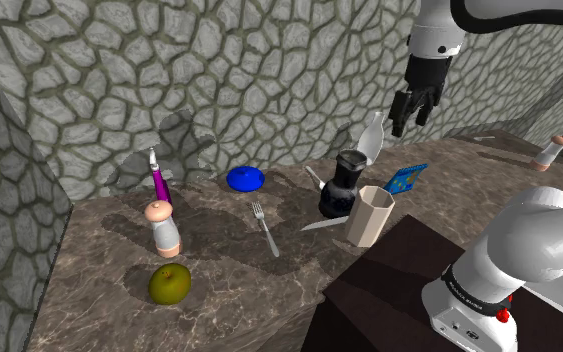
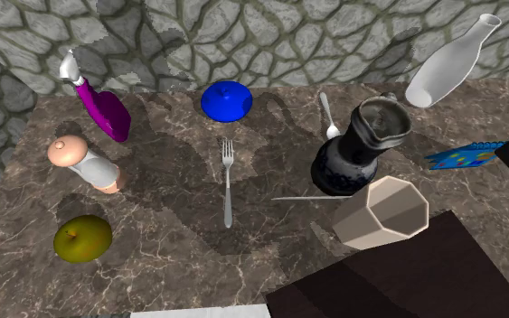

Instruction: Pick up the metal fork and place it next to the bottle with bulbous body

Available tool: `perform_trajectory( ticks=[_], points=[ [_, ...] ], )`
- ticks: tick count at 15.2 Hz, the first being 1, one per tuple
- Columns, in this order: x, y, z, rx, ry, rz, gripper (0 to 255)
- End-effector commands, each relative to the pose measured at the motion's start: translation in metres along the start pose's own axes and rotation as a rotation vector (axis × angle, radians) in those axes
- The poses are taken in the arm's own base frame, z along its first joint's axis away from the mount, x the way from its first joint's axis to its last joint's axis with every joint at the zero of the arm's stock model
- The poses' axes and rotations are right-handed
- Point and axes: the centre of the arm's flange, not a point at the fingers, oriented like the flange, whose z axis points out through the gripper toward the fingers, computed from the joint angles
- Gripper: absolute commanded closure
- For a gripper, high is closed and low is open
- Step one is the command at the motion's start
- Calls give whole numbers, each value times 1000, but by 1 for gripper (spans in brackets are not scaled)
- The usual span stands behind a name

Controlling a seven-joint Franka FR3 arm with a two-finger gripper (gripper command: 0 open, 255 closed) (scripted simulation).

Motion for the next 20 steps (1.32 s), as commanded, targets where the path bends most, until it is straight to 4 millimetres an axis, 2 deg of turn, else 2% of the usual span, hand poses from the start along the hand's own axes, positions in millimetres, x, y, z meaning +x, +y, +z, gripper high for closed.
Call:
perform_trajectory(
  ticks=[1,20],
  points=[
    [0,0,0,0,0,0,0],
    [118,-124,171,48,68,117,0]
  ],
)
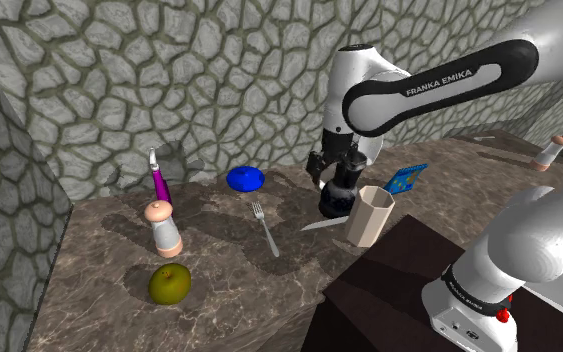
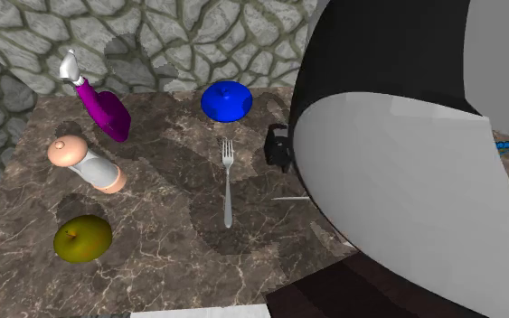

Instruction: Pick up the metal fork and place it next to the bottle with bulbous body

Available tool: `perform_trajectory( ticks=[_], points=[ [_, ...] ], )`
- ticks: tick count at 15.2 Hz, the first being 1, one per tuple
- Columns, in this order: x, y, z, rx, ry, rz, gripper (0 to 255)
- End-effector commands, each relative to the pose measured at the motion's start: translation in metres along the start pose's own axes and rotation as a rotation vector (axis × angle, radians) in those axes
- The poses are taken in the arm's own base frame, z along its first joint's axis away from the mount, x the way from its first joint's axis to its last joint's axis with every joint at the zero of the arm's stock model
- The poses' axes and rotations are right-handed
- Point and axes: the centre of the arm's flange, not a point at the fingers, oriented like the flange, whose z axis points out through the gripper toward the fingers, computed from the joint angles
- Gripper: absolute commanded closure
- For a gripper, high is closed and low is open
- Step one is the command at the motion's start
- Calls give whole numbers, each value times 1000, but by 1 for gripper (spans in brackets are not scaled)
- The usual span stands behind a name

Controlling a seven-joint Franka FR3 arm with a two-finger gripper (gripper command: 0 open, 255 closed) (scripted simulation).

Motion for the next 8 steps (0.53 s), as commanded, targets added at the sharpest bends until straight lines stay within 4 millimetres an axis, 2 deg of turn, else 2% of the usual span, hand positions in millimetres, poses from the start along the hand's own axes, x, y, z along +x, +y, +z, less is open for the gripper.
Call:
perform_trajectory(
  ticks=[1,8],
  points=[
    [10,-16,18,7,9,13,0],
    [52,-62,82,25,34,57,0]
  ],
)
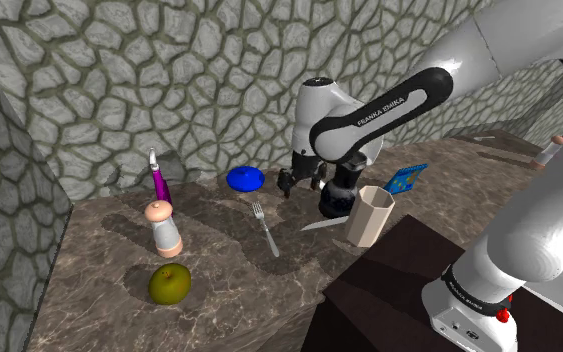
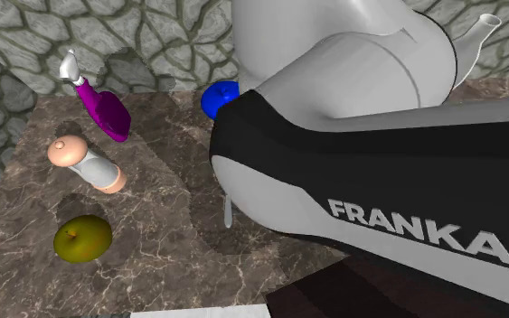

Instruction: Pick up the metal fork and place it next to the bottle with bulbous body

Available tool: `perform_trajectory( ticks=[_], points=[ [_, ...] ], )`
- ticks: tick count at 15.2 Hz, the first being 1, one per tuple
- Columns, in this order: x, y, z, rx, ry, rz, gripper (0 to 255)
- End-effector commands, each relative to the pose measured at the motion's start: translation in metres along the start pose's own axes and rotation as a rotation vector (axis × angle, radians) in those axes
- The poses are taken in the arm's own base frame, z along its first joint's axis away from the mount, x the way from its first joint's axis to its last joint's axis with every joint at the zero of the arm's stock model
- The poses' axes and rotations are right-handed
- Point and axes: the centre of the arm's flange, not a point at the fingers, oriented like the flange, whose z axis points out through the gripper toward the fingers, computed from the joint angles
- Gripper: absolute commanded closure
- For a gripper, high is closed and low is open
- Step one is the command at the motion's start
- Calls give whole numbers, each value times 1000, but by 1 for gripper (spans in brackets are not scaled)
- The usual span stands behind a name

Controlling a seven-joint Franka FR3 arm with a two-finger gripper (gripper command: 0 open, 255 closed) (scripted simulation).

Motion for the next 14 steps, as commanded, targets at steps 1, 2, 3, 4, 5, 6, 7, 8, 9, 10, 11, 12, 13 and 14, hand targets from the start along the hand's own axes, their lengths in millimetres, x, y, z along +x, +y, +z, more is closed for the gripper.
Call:
perform_trajectory(
  ticks=[1,2,3,4,5,6,7,8,9,10,11,12,13,14],
  points=[
    [11,-13,19,6,8,14,0],
    [16,-20,28,9,11,20,0],
    [22,-27,37,11,15,26,0],
    [28,-33,47,14,18,32,0],
    [34,-40,56,16,22,38,0],
    [40,-46,65,19,26,44,0],
    [46,-53,74,21,29,51,0],
    [52,-60,83,24,33,57,0],
    [58,-66,92,26,36,63,0],
    [65,-73,101,29,40,69,0],
    [71,-79,110,31,44,75,0],
    [78,-86,119,34,47,81,0],
    [79,-87,121,35,48,83,0],
    [79,-88,126,35,48,83,0]
  ],
)
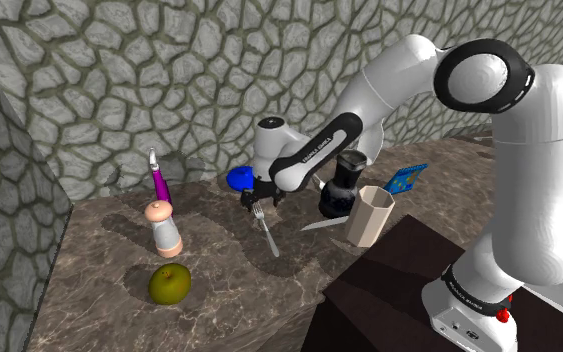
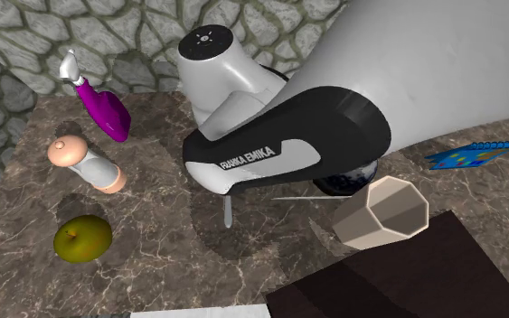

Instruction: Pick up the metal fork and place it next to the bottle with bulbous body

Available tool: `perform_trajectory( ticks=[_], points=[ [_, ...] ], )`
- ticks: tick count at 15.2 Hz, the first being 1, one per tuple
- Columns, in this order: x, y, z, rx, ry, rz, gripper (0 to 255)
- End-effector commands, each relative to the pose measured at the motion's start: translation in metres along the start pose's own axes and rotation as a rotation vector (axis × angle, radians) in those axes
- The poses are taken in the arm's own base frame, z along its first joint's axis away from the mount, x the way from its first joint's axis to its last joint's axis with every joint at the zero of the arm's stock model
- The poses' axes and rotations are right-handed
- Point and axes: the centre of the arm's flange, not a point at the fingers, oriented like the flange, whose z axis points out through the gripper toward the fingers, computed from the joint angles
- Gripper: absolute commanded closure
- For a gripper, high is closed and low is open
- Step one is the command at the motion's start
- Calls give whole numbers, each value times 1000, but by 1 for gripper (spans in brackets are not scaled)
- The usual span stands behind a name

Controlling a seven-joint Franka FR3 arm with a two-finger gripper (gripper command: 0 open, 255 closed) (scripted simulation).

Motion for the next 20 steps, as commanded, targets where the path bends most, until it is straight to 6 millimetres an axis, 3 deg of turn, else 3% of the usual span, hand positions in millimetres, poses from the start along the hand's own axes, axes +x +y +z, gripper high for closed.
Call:
perform_trajectory(
  ticks=[1,6,14,15,20],
  points=[
    [1,-5,10,1,2,2,0],
    [1,-5,40,1,2,2,0],
    [1,-5,40,1,2,2,0],
    [1,-5,40,1,2,2,255],
    [2,-7,39,1,2,2,255]
  ],
)
